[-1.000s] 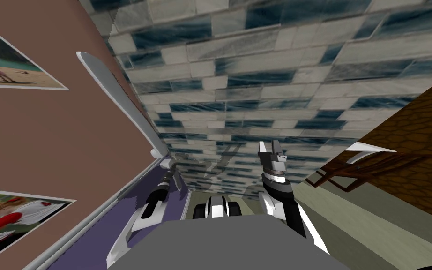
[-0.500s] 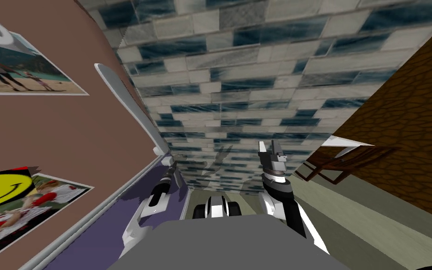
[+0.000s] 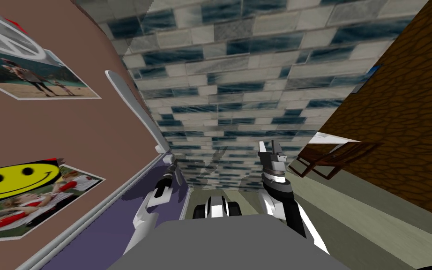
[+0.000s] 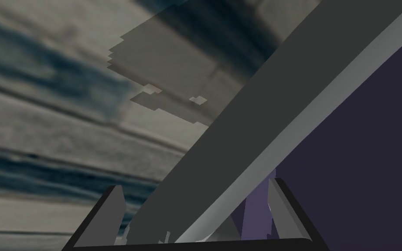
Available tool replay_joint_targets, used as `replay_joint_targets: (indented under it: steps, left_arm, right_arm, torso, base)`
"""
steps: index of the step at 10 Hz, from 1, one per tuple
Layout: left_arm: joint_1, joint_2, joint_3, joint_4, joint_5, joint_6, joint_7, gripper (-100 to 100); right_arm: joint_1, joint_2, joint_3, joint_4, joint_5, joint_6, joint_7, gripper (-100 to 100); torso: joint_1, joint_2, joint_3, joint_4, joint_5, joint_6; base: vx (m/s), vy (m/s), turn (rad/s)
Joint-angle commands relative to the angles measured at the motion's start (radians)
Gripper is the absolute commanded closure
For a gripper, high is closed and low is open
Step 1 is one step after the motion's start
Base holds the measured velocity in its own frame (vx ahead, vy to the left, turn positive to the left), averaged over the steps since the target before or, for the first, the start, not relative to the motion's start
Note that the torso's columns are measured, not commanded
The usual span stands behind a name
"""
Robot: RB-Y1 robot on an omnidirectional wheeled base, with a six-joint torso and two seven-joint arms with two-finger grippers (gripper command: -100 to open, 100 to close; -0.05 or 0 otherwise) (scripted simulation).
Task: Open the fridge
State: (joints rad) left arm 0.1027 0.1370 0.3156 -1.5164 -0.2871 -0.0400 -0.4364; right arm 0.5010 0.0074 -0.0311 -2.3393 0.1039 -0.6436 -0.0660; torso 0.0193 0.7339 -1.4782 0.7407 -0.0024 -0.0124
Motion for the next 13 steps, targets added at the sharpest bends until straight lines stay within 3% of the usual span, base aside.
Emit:
replay_joint_targets:
  steps: [1, 2, 3, 5, 6, 7, 9, 10, 13]
  left_arm:
    - [-0.082, 0.011, 0.055, 0.088, -0.015, -0.008, -0.015, -100]
    - [-0.093, 0.011, 0.055, 0.097, -0.015, -0.008, -0.015, -100]
    - [-0.135, 0.012, 0.083, 0.149, -0.038, -0.028, -0.032, -100]
    - [-0.189, 0.012, 0.102, 0.208, -0.038, -0.028, -0.032, -100]
    - [-0.193, 0.012, 0.102, 0.208, -0.038, -0.028, -0.032, -100]
    - [-0.228, 0.014, 0.128, 0.256, -0.061, -0.047, -0.049, -100]
    - [-0.282, 0.014, 0.15, 0.307, -0.061, -0.047, -0.049, -100]
    - [-0.319, 0.016, 0.175, 0.354, -0.085, -0.066, -0.066, -100]
    - [-0.387, 0.016, 0.198, 0.423, -0.085, -0.066, -0.066, -100]
  right_arm:
    - [0.0, 0.0, 0.0, 0.0, 0.0, 0.0, 0.0, 0]
    - [0.0, 0.0, 0.0, 0.0, 0.0, 0.0, 0.0, 0]
    - [0.0, 0.0, 0.0, 0.0, 0.0, 0.0, 0.0, 0]
    - [0.0, 0.0, 0.0, 0.0, 0.0, 0.0, 0.0, 0]
    - [0.0, 0.0, 0.0, 0.0, 0.0, 0.0, 0.0, 0]
    - [0.0, 0.0, 0.0, 0.0, 0.0, 0.0, 0.0, 0]
    - [0.0, 0.0, 0.0, 0.0, 0.0, 0.0, 0.0, 0]
    - [0.0, 0.0, 0.0, 0.0, 0.0, 0.0, 0.0, 0]
    - [0.0, 0.0, 0.0, 0.0, 0.0, 0.0, 0.0, 0]
  torso:
    - [0.002, -0.001, 0.0, -0.001, 0.001, -0.002]
    - [0.003, -0.003, -0.002, -0.001, 0.0, -0.002]
    - [0.004, -0.006, -0.003, -0.001, 0.001, -0.001]
    - [0.004, -0.004, -0.002, -0.001, 0.001, -0.002]
    - [0.004, -0.006, -0.003, -0.001, 0.001, -0.002]
    - [0.004, -0.007, -0.004, -0.001, 0.0, -0.002]
    - [0.004, -0.005, -0.002, 0.0, 0.0, -0.001]
    - [0.006, -0.008, -0.004, 0.0, 0.0, -0.002]
    - [0.004, -0.007, -0.003, -0.001, 0.0, -0.004]
  base:
    - [-0.056, 0.004, -0.006]
    - [-0.029, 0.003, 0.023]
    - [-0.091, 0.004, -0.045]
    - [-0.066, 0.001, -0.024]
    - [-0.017, 0.009, 0.019]
    - [-0.079, -0.004, -0.04]
    - [-0.073, -0.003, -0.017]
    - [-0.099, 0.025, -0.062]
    - [-0.049, 0.012, -0.013]
